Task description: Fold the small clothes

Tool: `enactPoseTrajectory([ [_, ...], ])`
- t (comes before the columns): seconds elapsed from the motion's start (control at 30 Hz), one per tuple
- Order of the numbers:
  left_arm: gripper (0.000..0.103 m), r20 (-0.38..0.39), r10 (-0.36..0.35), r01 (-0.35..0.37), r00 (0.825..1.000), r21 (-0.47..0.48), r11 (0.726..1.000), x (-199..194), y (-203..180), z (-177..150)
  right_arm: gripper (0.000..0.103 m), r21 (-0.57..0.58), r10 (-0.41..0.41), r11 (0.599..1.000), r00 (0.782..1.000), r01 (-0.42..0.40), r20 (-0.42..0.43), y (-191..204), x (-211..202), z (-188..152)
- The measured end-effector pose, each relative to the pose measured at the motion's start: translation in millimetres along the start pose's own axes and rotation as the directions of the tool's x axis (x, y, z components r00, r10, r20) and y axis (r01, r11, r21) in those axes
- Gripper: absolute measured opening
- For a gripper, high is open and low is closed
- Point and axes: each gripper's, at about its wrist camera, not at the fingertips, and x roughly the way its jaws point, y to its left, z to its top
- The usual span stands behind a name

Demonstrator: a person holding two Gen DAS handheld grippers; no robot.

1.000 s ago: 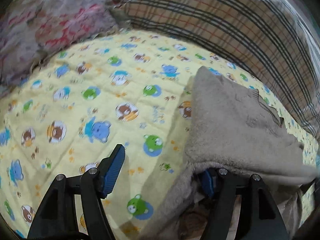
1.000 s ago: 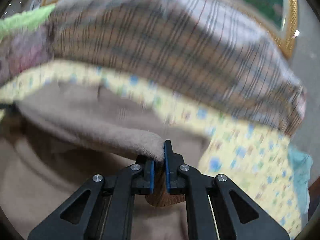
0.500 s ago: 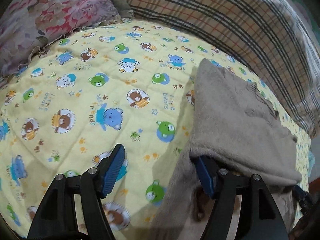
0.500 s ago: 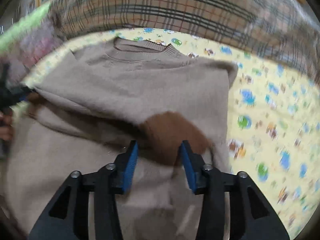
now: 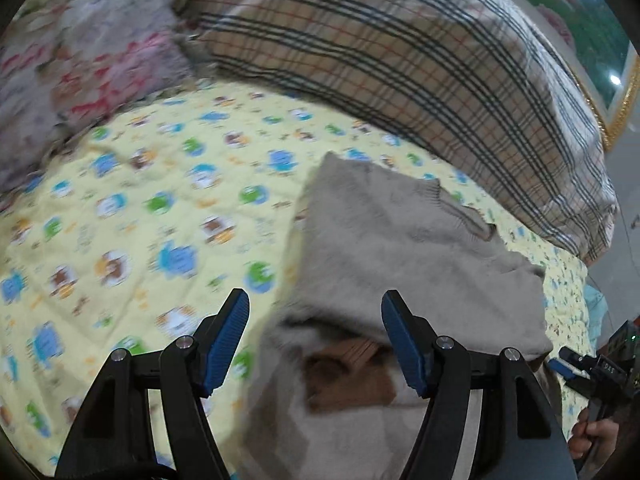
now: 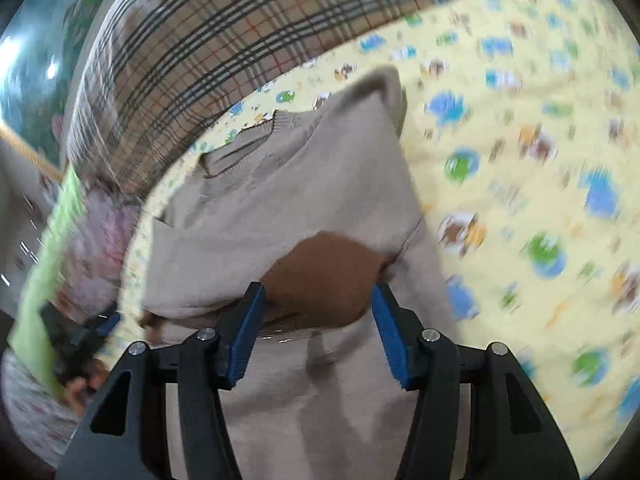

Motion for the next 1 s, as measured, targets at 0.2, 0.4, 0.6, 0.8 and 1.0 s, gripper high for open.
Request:
enactPoseTrajectory([
  [0.2,0.070,-0.125,0.084,-0.074,0.989,0.082,0.994,58.4,-12.0,-4.5,0.001,0.082,-0.004,0.997,1.000,0.007,-0.030,-4.4,33.4,2.5],
  [0.4,0.073,-0.142,0.070,-0.066,0.987,0.031,0.997,67.4,8.1,-9.8,0.000,-0.067,-0.042,0.996,0.988,0.053,0.149,25.3,-17.9,25.5],
  [0.6,0.076,-0.135,0.095,-0.090,0.986,0.042,0.995,69.9,7.2,-11.3,0.016,0.150,0.044,0.988,0.999,-0.047,0.023,-17.4,-2.3,19.3],
  [0.8,0.079,-0.130,0.104,-0.099,0.986,0.044,0.994,69.6,8.4,-14.1,0.068,0.228,0.041,0.972,0.999,-0.048,0.036,-24.7,22.1,3.6],
  [1.0,0.080,-0.117,0.107,-0.101,0.987,0.055,0.993,71.5,8.8,-15.0,0.005,0.190,0.067,0.979,0.997,-0.073,0.038,-16.1,25.3,9.6],
])
